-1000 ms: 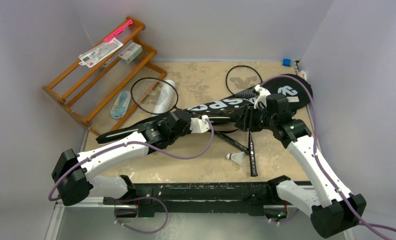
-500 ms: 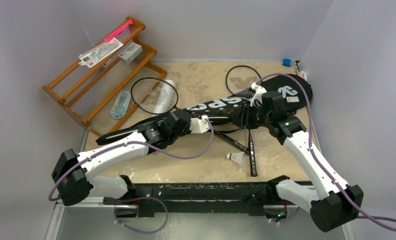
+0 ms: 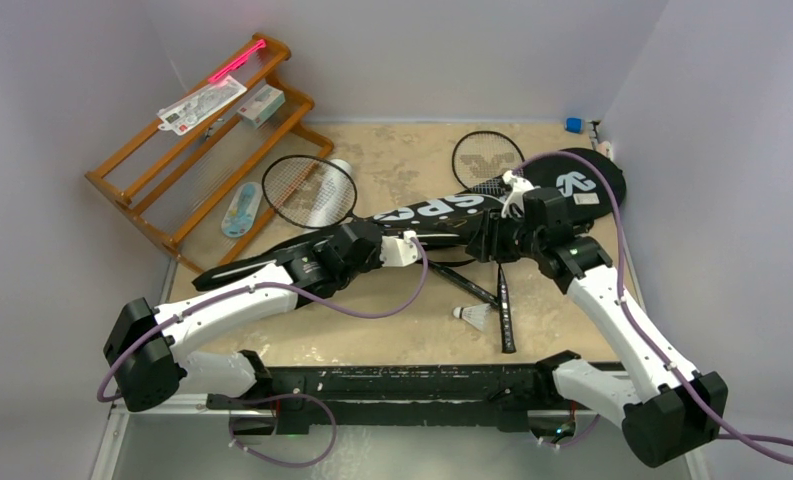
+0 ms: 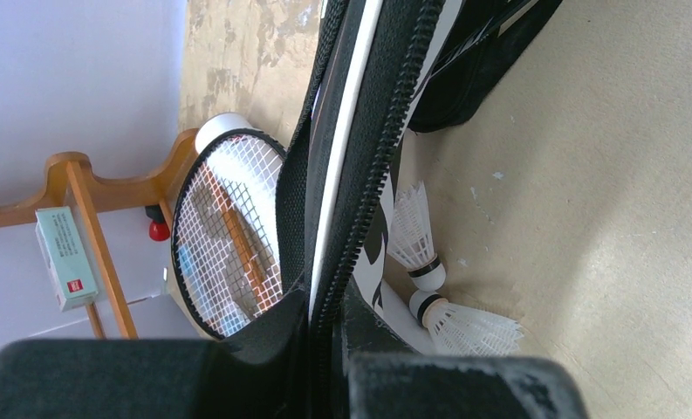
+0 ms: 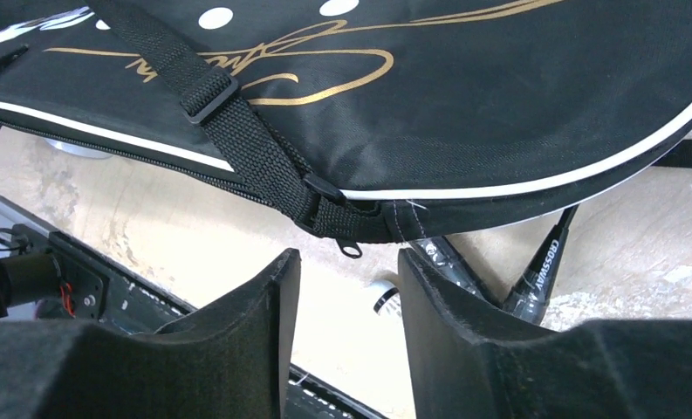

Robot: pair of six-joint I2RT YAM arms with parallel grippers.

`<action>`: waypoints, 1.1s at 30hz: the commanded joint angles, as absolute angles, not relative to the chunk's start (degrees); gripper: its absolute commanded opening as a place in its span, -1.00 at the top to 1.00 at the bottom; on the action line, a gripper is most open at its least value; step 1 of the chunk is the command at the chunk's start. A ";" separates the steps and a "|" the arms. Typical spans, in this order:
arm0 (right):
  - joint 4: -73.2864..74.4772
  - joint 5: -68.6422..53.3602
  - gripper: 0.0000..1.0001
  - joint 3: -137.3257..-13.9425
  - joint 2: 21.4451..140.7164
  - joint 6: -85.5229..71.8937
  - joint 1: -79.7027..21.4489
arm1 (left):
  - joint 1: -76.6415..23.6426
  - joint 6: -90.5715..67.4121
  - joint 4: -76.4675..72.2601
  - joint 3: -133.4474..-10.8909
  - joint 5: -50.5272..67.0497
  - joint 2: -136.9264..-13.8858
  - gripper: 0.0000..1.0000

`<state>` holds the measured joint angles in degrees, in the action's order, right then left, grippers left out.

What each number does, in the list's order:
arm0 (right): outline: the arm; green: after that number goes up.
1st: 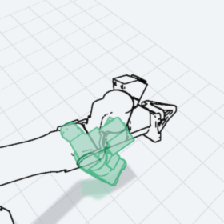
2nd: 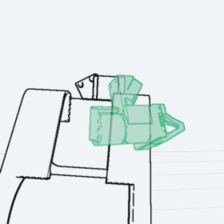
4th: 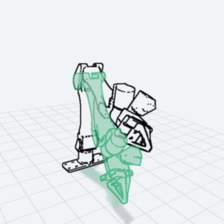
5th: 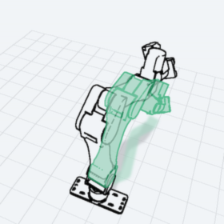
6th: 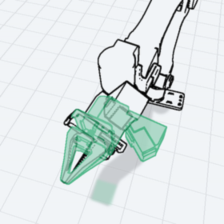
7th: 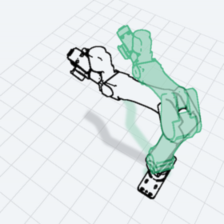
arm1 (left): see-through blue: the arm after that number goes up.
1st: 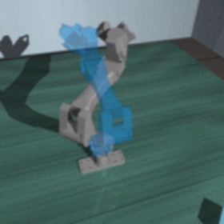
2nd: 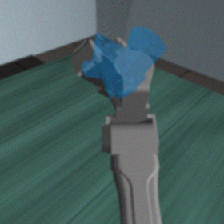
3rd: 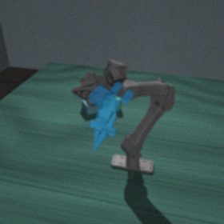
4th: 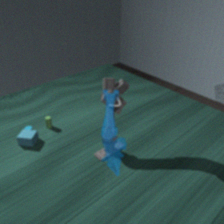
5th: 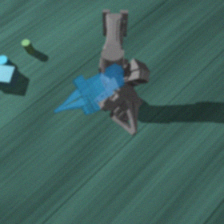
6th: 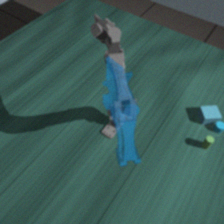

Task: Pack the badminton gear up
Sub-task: Zip the racket bag at the center of the board.

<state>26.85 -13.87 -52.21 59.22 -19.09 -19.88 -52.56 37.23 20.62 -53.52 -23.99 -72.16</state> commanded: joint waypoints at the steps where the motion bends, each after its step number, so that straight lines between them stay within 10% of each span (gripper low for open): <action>1: 25.94 -12.29 0.08 -50.74 57.66 -20.30 -20.06 | -52.43 37.44 16.57 -53.71 -24.17 -70.66 1.00; 26: 19.22 -10.61 0.20 -48.28 57.49 -23.76 -20.83 | -52.38 36.93 16.66 -53.90 -23.25 -70.27 1.00; 33: 18.60 -10.37 0.60 -48.29 57.39 -24.26 -21.01 | -52.39 36.83 16.95 -54.00 -23.03 -70.29 1.00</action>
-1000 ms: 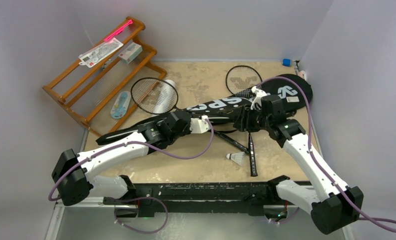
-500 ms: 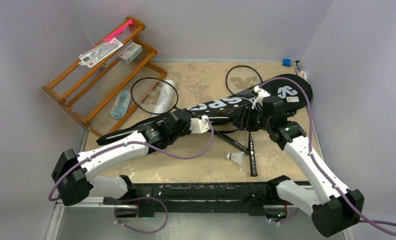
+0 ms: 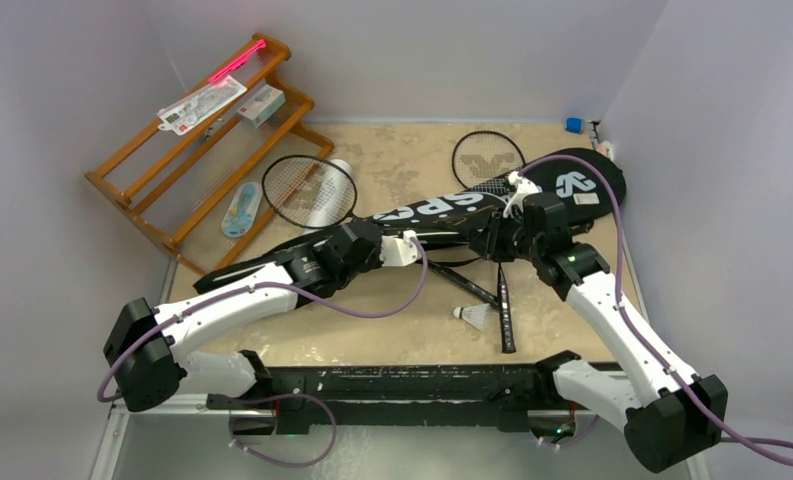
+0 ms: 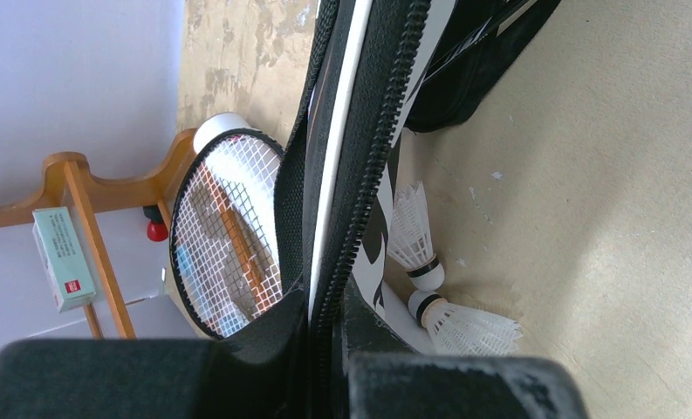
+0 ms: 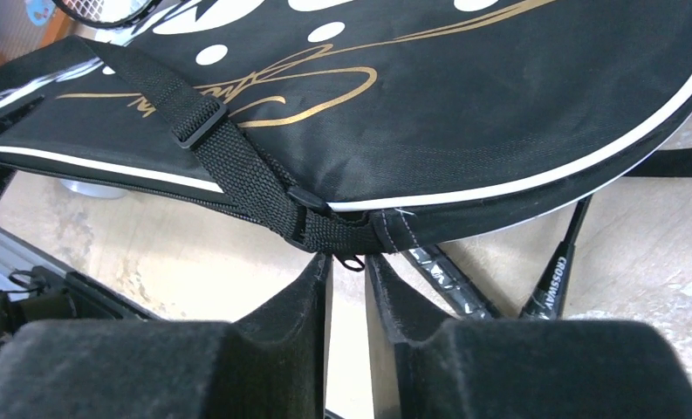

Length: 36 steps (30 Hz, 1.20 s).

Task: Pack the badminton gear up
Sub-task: Zip the racket bag at the center of the board.

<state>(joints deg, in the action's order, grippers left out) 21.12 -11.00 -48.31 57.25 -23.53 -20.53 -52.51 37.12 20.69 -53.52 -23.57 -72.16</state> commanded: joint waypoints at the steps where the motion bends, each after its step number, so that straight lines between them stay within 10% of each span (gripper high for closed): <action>1: 18.75 -10.41 0.65 -48.42 57.38 -24.26 -21.01 | -52.38 36.78 16.96 -53.98 -22.96 -70.23 1.00; 11: 20.21 -11.19 1.00 -48.71 56.84 -24.05 -21.03 | -52.39 36.50 17.21 -54.22 -22.59 -70.33 1.00; 36: 8.97 -30.68 1.00 -48.54 60.82 -33.05 -23.71 | -52.38 33.78 18.01 -55.30 -14.77 -72.30 1.00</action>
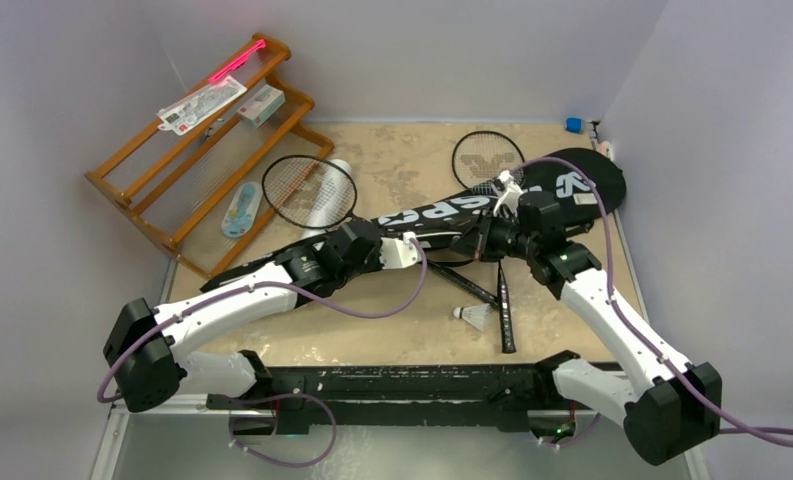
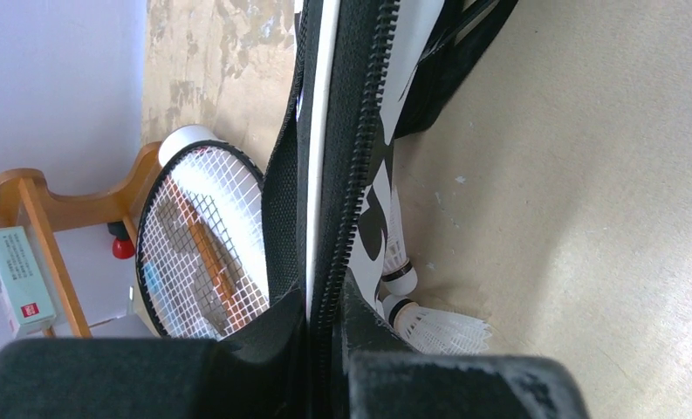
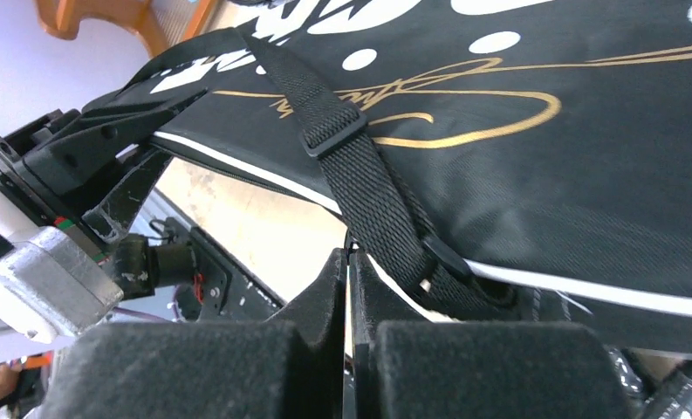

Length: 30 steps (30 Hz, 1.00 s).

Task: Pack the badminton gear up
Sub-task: Zip the racket bag at the center of the board.

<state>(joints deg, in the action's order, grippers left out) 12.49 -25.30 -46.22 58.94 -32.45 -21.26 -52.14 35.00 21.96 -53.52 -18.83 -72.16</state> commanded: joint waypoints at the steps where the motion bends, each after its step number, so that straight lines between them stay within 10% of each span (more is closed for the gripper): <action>1: 9.04 -30.45 1.00 -48.86 61.45 -32.83 -24.47 | -52.38 33.75 17.87 -55.36 -14.50 -72.29 1.00; 30: 9.28 -21.87 1.00 -54.42 70.67 -30.49 -33.84 | -51.69 32.13 13.89 -61.21 -2.86 -76.93 0.80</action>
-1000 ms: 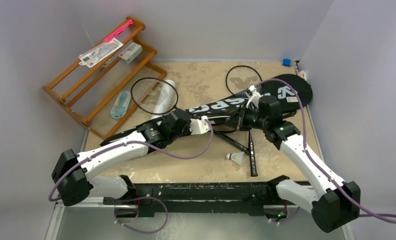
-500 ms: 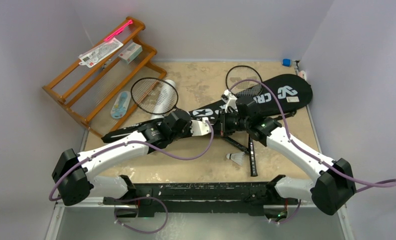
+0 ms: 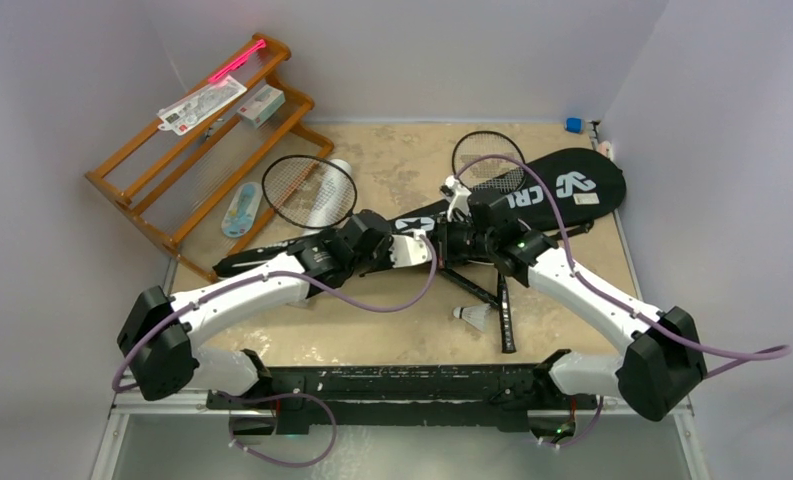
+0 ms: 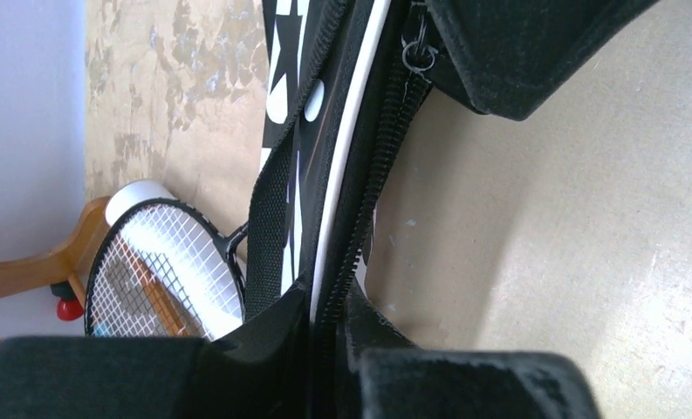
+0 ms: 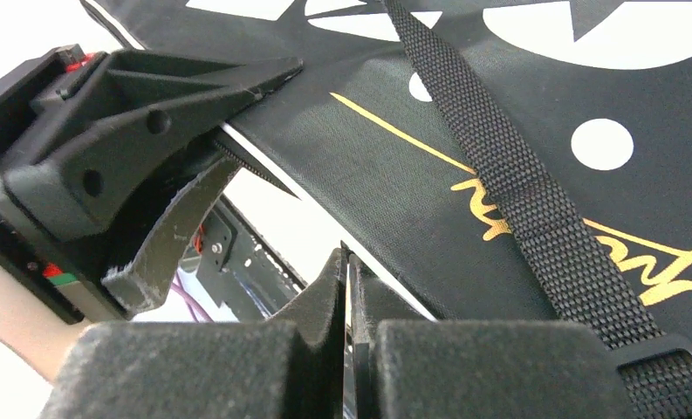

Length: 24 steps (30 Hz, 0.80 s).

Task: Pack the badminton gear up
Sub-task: Zip the racket bag at the center of the board.

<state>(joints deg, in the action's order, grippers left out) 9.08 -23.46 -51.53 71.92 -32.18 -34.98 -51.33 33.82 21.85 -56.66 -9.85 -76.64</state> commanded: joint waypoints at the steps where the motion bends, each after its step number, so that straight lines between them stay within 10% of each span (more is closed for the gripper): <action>1: 9.65 -22.16 1.00 -54.34 70.39 -30.01 -33.03 | -51.69 31.84 14.03 -61.64 -2.46 -77.13 0.70; 8: 10.68 -28.50 1.00 -54.13 69.66 -27.03 -21.30 | -51.69 26.42 16.30 -65.25 1.53 -73.88 -0.25; 24: 11.43 -31.16 1.00 -58.70 73.29 -25.66 -17.63 | -51.77 -13.05 43.29 -71.83 -12.03 -59.64 -0.61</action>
<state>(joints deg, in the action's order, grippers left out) 13.28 -28.95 -55.31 73.38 -26.81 -17.98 -51.81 4.82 33.36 -69.12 -4.47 -62.65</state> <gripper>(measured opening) 0.004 0.794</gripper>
